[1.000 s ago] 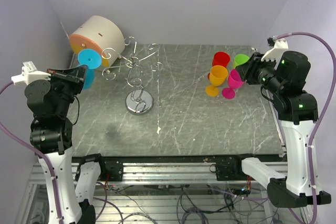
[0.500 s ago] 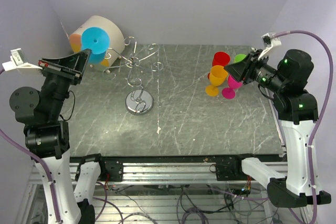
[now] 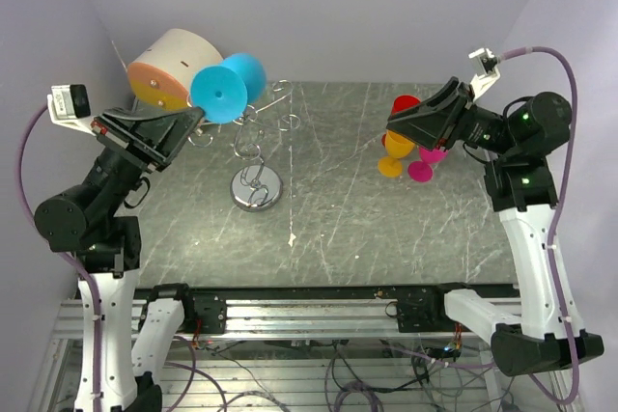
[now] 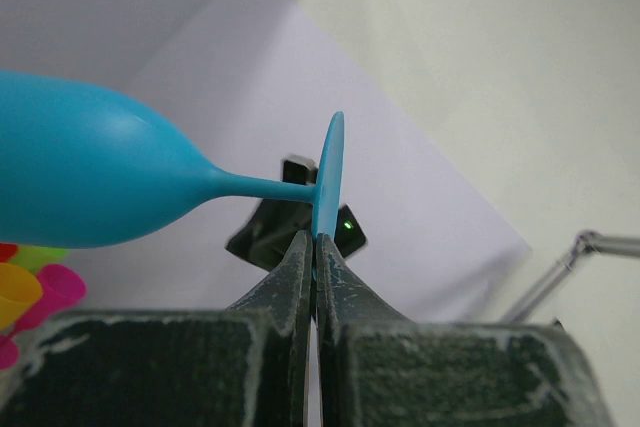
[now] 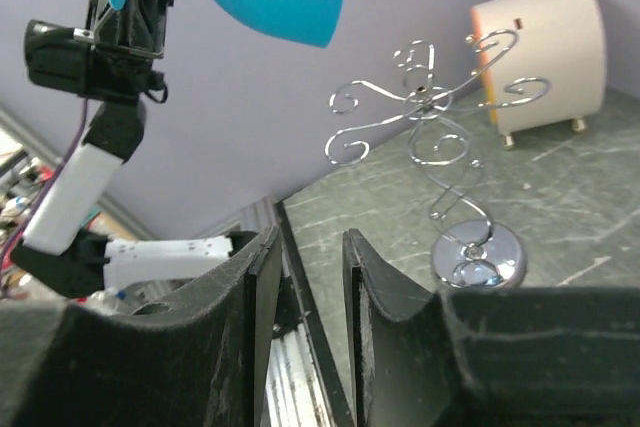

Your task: Take the wine glass off the wine glass rack

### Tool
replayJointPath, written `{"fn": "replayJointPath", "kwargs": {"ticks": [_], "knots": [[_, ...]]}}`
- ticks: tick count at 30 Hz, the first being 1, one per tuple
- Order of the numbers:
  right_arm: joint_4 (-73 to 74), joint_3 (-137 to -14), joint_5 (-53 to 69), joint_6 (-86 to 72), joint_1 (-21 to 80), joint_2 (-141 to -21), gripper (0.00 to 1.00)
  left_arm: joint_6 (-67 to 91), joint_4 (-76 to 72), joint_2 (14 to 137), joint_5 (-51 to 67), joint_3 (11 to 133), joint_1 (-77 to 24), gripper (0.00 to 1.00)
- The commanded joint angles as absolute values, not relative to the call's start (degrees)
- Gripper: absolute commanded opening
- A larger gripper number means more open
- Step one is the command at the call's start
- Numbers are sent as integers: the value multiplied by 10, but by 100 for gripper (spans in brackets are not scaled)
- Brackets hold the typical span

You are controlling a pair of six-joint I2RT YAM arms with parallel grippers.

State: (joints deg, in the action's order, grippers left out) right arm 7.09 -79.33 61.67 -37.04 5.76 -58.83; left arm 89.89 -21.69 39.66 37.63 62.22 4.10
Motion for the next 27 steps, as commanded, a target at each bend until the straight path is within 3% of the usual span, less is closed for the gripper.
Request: {"fn": "replayJointPath", "kwargs": {"ticks": [1,11,18,27], "knots": [[-169,-754,710,-530,61,-594,32,937,-341,385,430,611,6,7],[-329,-713,732,-610,124,-607,51,960,-447,370,495,574,-85,7],[-335,-712,703,-569,208,-627,56,994,-547,365,534,551,-153,7],[-465,-692,689,-616,276,-656,58,1047,-662,355,541,538,-178,7]]}}
